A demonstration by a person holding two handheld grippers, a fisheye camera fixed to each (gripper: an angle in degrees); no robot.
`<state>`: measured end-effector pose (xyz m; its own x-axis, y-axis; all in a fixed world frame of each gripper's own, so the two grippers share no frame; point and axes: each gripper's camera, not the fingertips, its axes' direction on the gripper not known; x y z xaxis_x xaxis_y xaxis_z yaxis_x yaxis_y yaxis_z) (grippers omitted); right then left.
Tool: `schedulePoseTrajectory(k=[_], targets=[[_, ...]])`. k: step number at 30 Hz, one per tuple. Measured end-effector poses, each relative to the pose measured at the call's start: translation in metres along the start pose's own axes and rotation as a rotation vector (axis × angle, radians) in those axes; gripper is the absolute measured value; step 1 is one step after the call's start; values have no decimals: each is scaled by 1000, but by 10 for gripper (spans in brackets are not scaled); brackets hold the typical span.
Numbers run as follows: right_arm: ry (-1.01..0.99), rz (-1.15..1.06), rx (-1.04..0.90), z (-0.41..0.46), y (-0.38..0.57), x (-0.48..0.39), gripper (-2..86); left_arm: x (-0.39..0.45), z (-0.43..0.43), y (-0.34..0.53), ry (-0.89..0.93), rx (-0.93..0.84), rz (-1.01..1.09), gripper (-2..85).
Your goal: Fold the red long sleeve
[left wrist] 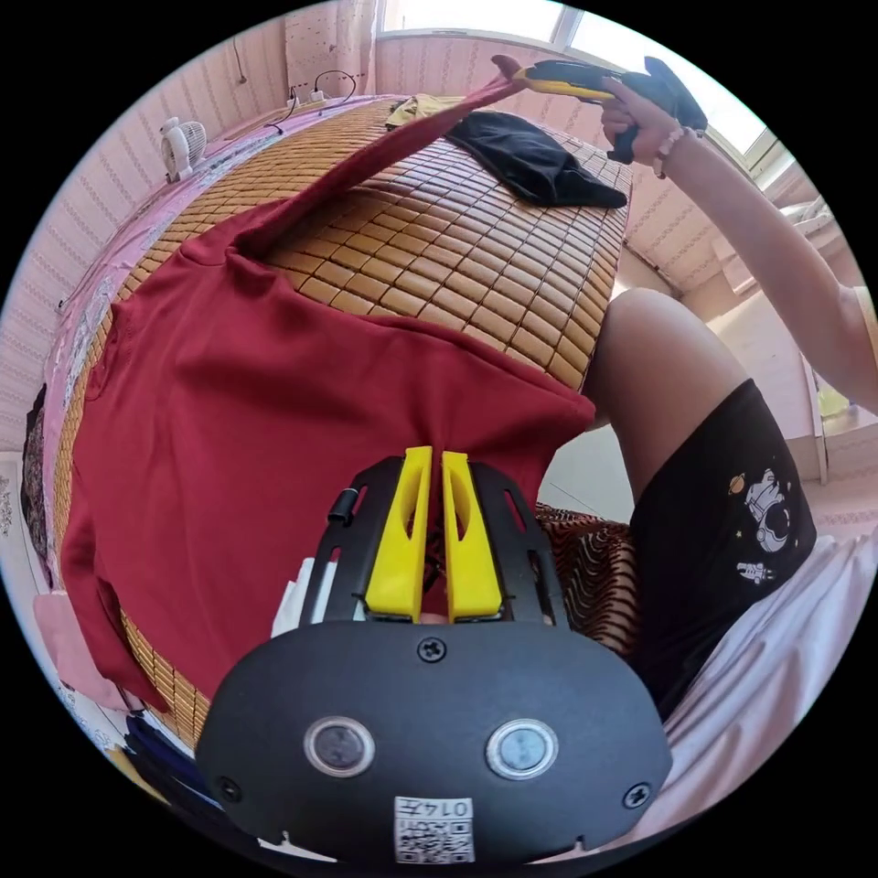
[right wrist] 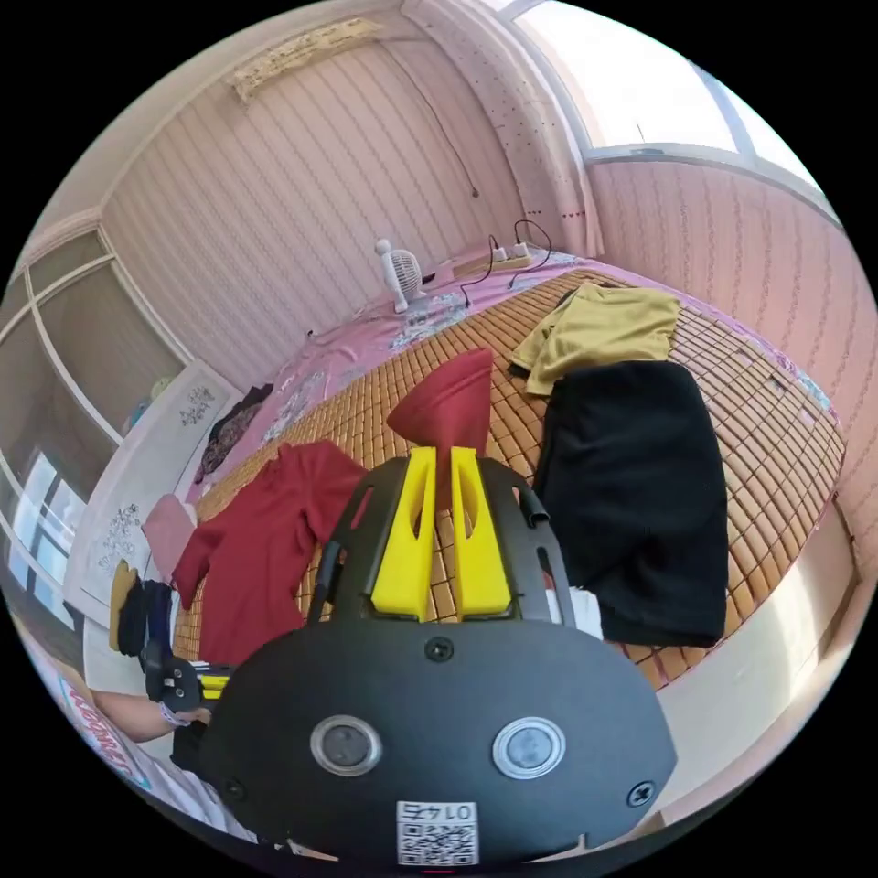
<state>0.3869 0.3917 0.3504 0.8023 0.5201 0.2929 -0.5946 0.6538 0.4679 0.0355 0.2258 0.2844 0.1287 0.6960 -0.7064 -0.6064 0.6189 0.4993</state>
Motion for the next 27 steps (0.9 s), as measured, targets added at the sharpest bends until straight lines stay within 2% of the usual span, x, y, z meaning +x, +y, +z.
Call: schedulePoseTrajectory(k=[3, 7, 11, 17, 20, 22, 27], targets=[[-9, 77, 82, -20, -7, 35, 15, 7, -14, -16, 39, 47, 73, 4], [128, 133, 109, -26, -5, 64, 17, 20, -13, -37, 201, -3, 90, 28], [271, 250, -35, -23, 14, 102, 35, 16, -15, -32, 320, 8, 23, 38], [457, 132, -71, -50, 49, 67, 59, -22, -69, 6, 425, 138, -74, 39], [467, 17, -92, -51, 55, 26, 62, -63, -108, 44, 368, 233, -193, 43], [436, -74, -109, -43, 52, -6, 62, -106, -137, 84, 213, 279, -338, 51], [165, -427, -269, 35, 29, -134, 62, -203, -182, 183, -89, 281, -683, 72]])
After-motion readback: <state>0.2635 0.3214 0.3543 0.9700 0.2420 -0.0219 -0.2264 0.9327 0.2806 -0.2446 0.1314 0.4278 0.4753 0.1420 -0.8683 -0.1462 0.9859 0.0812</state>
